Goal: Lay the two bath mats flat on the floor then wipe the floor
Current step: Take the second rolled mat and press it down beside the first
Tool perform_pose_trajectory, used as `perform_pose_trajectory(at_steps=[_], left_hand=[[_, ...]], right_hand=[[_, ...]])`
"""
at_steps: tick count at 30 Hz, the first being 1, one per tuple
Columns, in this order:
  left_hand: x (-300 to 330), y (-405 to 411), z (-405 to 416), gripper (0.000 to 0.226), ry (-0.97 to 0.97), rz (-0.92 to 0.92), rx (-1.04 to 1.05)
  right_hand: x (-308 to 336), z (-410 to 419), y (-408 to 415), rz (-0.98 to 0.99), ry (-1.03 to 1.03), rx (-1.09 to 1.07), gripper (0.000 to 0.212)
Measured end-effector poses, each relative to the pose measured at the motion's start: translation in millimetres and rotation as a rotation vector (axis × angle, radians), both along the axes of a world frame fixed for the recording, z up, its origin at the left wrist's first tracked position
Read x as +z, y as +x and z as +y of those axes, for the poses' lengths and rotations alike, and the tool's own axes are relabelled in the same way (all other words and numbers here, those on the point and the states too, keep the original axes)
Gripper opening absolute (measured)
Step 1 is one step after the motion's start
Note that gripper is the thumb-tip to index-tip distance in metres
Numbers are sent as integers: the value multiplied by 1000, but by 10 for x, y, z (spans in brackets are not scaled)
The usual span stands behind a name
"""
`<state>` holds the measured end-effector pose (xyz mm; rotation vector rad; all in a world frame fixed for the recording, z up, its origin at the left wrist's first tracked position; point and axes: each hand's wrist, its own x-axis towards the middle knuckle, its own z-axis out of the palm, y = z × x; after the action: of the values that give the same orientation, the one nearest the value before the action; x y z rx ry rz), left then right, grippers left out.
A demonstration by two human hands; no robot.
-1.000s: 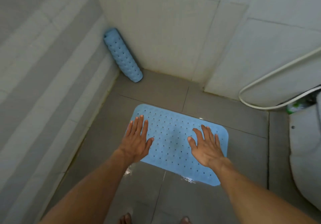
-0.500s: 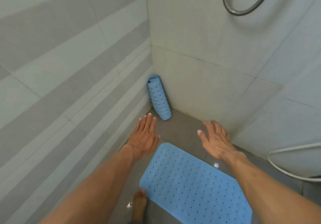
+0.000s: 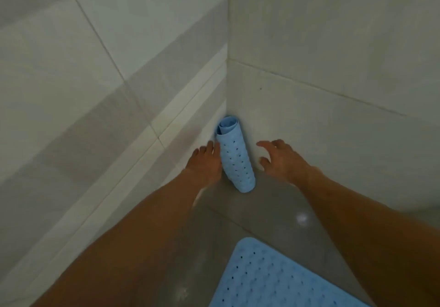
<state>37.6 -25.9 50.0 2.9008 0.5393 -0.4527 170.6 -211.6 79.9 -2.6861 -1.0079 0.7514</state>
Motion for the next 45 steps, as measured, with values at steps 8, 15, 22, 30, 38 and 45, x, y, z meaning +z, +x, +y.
perform_pose_trajectory(at_steps=[8,15,22,30,38,45], left_hand=[[-579,768,411,58,-186,-103,98],[-830,771,503,42,-237,-267,89],[-729,513,251,16,130,-162,-286],[-189,441,-449,30,33,-194,-320],[534,168,-1296,25,22,-306,-491],[1345,-379,-2420,25,92,-281,-528]], right_hand=[[-602,980,654,-44,8,147,62],[-784,1321,624,-322,-179,326,71],[-816,748,478,-378,-335,313,60],[-724,-448,255,-413,-96,38,47],[0,-1569,-99,-495,-58,95,73],[636,-2873,-765,-412,-362,31,43]])
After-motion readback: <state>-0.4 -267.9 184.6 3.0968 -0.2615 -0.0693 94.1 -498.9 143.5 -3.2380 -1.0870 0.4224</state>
